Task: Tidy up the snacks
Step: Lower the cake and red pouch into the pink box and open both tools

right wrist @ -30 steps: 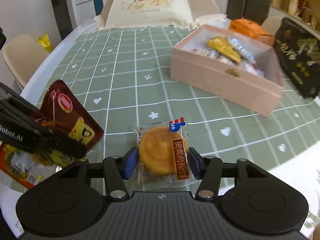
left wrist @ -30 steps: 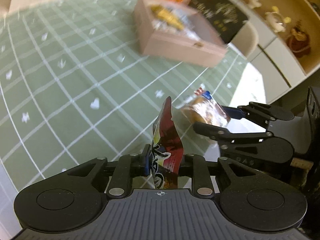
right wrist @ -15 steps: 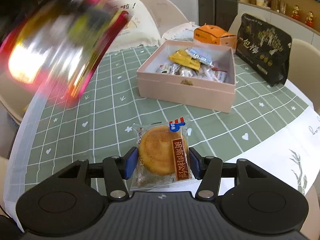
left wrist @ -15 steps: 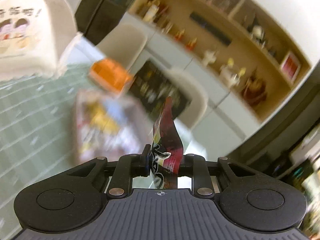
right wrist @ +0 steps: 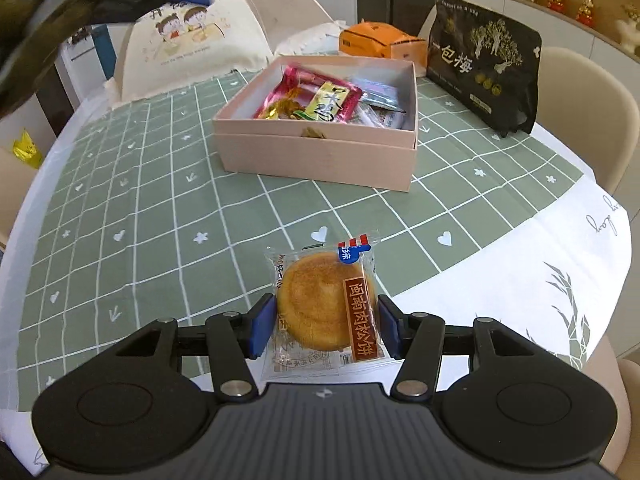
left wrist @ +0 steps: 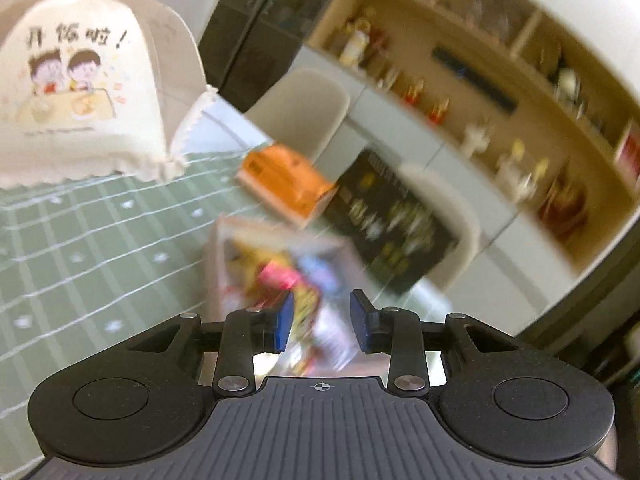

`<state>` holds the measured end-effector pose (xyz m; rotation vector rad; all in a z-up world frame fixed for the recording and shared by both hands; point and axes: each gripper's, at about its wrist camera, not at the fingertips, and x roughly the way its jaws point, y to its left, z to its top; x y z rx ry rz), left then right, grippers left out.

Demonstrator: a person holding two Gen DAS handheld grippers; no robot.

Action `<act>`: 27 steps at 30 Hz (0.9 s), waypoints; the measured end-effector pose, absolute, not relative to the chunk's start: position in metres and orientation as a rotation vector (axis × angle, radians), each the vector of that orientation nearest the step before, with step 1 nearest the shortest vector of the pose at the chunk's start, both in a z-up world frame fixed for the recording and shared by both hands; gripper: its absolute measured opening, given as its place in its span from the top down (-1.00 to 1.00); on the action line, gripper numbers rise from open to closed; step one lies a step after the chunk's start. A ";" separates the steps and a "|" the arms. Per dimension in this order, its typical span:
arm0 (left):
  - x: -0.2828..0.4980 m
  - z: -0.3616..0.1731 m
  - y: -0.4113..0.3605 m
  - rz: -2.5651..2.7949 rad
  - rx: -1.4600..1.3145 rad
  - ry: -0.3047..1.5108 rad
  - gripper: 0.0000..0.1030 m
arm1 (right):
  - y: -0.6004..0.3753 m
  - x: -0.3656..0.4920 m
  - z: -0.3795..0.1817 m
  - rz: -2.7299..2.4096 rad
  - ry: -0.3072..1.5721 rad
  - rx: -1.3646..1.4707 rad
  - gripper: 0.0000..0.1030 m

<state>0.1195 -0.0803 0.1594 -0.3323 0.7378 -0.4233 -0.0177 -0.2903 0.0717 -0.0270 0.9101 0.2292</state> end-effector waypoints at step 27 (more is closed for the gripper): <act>0.055 0.113 -0.075 -0.262 -0.091 0.813 0.31 | -0.269 0.075 0.103 0.110 0.754 -0.005 -0.40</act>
